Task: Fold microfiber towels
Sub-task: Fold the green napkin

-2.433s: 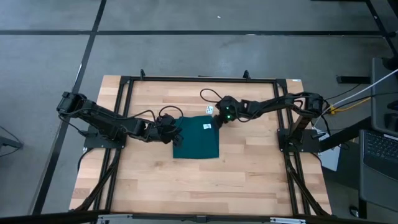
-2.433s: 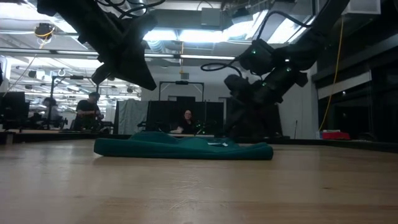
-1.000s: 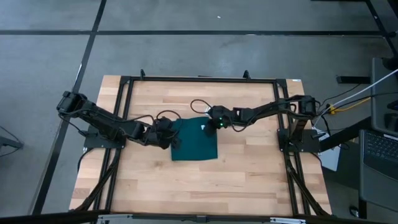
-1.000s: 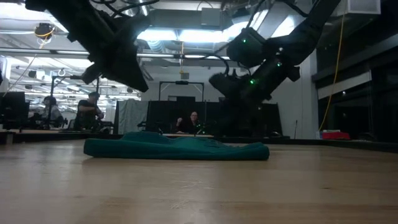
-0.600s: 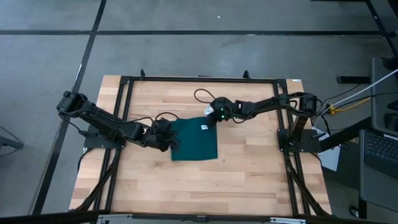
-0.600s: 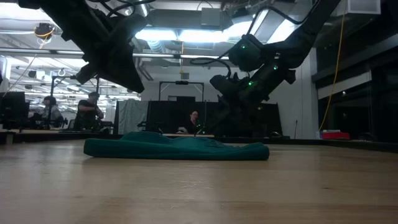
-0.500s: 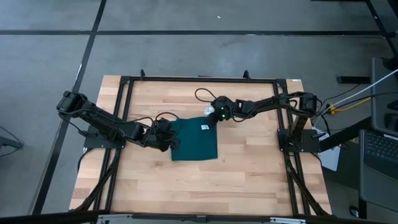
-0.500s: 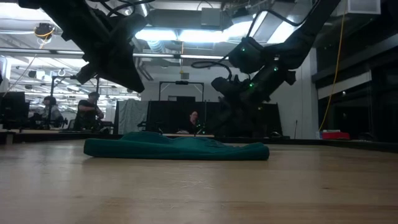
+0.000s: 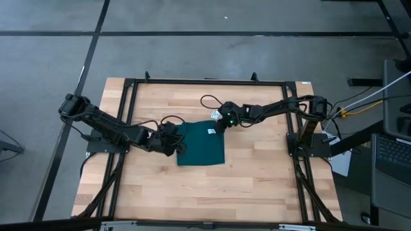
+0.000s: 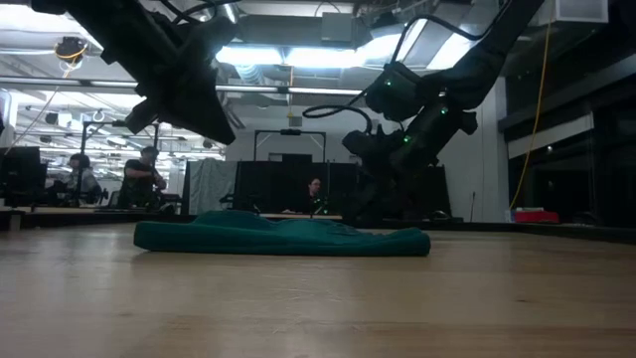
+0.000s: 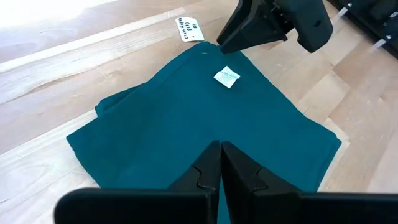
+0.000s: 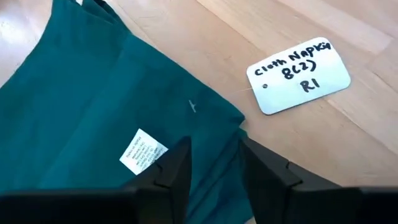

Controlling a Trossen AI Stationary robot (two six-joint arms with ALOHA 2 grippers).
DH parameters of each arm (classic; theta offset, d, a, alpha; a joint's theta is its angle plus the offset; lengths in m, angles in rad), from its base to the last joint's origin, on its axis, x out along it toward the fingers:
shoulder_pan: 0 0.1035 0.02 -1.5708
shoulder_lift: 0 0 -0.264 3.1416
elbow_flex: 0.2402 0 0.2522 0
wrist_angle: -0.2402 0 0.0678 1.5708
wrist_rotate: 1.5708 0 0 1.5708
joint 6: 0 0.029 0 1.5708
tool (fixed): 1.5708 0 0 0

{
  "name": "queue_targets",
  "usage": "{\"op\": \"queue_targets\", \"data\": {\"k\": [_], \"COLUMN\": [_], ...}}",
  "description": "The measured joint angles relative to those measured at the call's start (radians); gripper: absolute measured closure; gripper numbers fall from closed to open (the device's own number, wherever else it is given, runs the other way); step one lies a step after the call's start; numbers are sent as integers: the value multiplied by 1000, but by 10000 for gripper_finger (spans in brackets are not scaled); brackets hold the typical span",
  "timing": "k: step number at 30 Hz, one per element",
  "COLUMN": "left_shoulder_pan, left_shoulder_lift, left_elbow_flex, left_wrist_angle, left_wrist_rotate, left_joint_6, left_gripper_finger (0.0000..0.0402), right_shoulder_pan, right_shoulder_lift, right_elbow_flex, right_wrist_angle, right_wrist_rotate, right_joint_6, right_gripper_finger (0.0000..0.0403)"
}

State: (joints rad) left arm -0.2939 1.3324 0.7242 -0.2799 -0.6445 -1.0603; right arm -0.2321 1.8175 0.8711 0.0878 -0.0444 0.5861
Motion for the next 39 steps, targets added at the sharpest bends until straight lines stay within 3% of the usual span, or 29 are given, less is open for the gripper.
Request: {"op": "queue_targets", "data": {"k": [7, 19, 24, 30, 39], "left_shoulder_pan": [0, -1, -3, -6, -9], "left_shoulder_lift": [0, 0, 0, 0, 0], "left_elbow_flex": [0, 0, 0, 0, 0], "left_wrist_angle": [26, 33, 33, 33, -20], "left_wrist_rotate": [-6, -5, -4, -4, 2], "left_joint_6": [11, 9, 8, 8, -34], "left_gripper_finger": [399, 399, 394, 397, 395], "right_shoulder_pan": [0, 3, 6, 27, 58], "right_shoulder_lift": [7, 43, 43, 43, 30], "right_elbow_flex": [0, 1, 0, 0, 3], "right_wrist_angle": [-5, 49, 50, 53, -50], "right_wrist_rotate": [2, -43, -53, -52, 13], "right_joint_6": [0, 5, 5, -10, 6], "right_gripper_finger": [255, 283, 315, 394, 400]}}
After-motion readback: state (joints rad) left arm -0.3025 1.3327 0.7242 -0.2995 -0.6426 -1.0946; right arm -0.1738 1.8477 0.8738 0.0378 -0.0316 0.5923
